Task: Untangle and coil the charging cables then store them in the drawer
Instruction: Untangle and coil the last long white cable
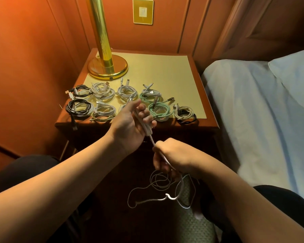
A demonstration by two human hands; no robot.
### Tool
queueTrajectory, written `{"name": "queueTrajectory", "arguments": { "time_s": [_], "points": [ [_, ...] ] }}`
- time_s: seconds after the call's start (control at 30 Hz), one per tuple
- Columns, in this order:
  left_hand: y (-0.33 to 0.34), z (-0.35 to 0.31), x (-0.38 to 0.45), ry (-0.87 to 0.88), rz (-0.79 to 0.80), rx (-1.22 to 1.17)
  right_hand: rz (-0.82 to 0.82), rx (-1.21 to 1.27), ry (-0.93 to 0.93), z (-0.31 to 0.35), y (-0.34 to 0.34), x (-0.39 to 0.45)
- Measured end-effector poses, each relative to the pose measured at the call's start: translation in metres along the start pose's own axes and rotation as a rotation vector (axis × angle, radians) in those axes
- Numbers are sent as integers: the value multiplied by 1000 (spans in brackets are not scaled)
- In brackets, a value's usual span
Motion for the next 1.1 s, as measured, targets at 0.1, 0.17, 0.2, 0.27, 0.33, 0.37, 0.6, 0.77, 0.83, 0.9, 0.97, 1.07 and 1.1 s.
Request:
{"name": "queueTrajectory", "arguments": {
  "time_s": [0.1, 0.17, 0.2, 0.27, 0.33, 0.37, 0.6, 0.77, 0.83, 0.9, 0.97, 1.07, 1.1],
  "points": [
    [-8, -18, 5, 124, -62, 269, -64, -93, -124, 13, -2, -15],
    [-4, -25, 6, 191, -13, 510, -234, -166, -286, 29, -15, -27],
    [1, -27, 5, 226, 41, 634, -300, -177, -358, 36, -21, -33],
    [12, -26, -1, 314, 126, 893, -386, -182, -462, 42, -28, -41],
    [21, -22, -6, 354, 175, 1084, -483, -241, -528, 45, -36, -47],
    [23, -17, -7, 317, 201, 1124, -549, -294, -554, 45, -40, -50],
    [21, 25, -13, -40, 313, 1096, -851, -375, -572, 39, -73, -61],
    [15, 38, -16, -194, 275, 877, -751, -132, -451, 17, -80, -38],
    [15, 43, -18, -259, 269, 744, -663, -33, -373, 4, -74, -18],
    [14, 44, -19, -309, 266, 634, -559, 116, -290, -6, -62, 2],
    [13, 44, -20, -345, 266, 536, -475, 250, -207, -12, -49, 18],
    [16, 41, -23, -367, 272, 341, -341, 353, -80, -15, -31, 31],
    [17, 38, -23, -356, 261, 243, -305, 326, -51, -16, -25, 33]
  ]
}}
Point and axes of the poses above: each hand's wrist, its own x-axis towards the middle knuckle, its own y-axis out of the palm, z = x × y, the point moved 9 cm from there along x, towards the middle knuckle, and after that the axes turned 9 degrees about -x, right-handed, at the moved point
